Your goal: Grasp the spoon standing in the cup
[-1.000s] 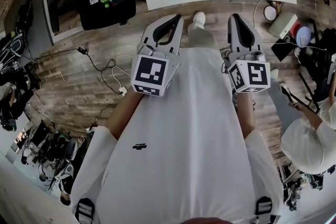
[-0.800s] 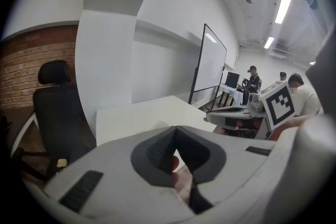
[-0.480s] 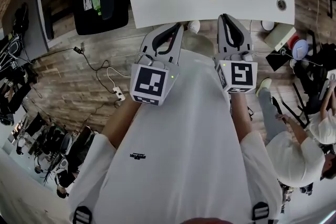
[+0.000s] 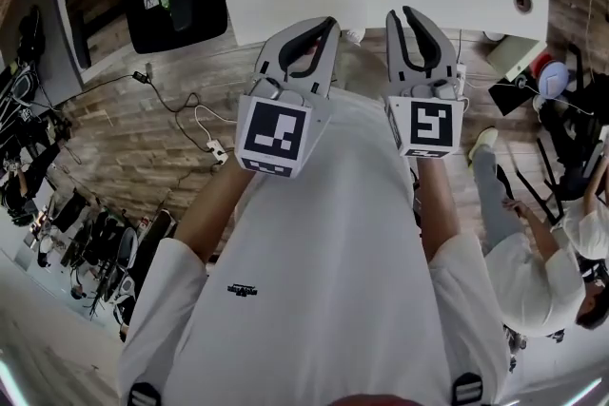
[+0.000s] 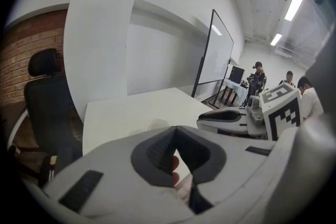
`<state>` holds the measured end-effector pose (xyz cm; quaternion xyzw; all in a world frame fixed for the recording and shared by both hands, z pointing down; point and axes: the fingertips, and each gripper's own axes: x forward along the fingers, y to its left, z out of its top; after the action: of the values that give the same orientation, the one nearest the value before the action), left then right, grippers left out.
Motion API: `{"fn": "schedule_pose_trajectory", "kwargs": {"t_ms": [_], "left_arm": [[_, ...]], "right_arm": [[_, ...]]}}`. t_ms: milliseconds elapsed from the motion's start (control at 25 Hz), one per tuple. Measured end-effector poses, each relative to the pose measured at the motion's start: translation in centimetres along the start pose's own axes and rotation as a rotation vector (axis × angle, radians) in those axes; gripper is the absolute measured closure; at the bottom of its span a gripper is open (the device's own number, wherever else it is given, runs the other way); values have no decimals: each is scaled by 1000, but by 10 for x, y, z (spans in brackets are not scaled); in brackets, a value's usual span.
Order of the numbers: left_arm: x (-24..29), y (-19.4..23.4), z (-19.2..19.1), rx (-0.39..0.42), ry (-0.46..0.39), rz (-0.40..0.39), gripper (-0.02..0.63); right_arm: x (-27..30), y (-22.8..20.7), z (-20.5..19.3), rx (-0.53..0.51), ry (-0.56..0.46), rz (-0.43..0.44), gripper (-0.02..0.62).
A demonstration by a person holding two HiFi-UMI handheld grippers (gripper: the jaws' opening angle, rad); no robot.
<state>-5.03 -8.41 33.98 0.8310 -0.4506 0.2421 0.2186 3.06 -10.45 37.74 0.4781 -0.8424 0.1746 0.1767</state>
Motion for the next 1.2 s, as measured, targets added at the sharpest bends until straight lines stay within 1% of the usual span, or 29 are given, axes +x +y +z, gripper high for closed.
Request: {"fn": "schedule_pose_trajectory", "kwargs": {"t_ms": [120,240,360,520,640,760,920,1040,1160,1200], "left_arm": [[9,7,-5,-10,5,2,609],[19,12,-10,-30,9,7,609],[25,18,-16,-54,13,17,609],[32,32,-29,-113,43,29,609],[36,36,-39,-116,54,26,608],[41,38,-49,-126,83,25,609],[51,49,-56,-123,82,28,607],[55,53,-62,-139,110,29,608],[57,54,-65,-133,114,30,607],[57,54,-67,-139,128,32,609]], "right_arm": [[16,1,-6,-22,15,8,531],[28,-1,-15,-57,60,14,520],[42,-2,-21,-46,48,14,511],[61,-4,-33,-74,83,10,494],[69,-5,-40,-97,104,4,491],[74,-4,-50,-142,155,13,489],[88,-4,-59,-143,176,9,489],[97,-4,-63,-102,147,-3,489],[101,-6,-67,-109,150,-19,489],[102,-7,-69,-117,158,-25,489]]}}
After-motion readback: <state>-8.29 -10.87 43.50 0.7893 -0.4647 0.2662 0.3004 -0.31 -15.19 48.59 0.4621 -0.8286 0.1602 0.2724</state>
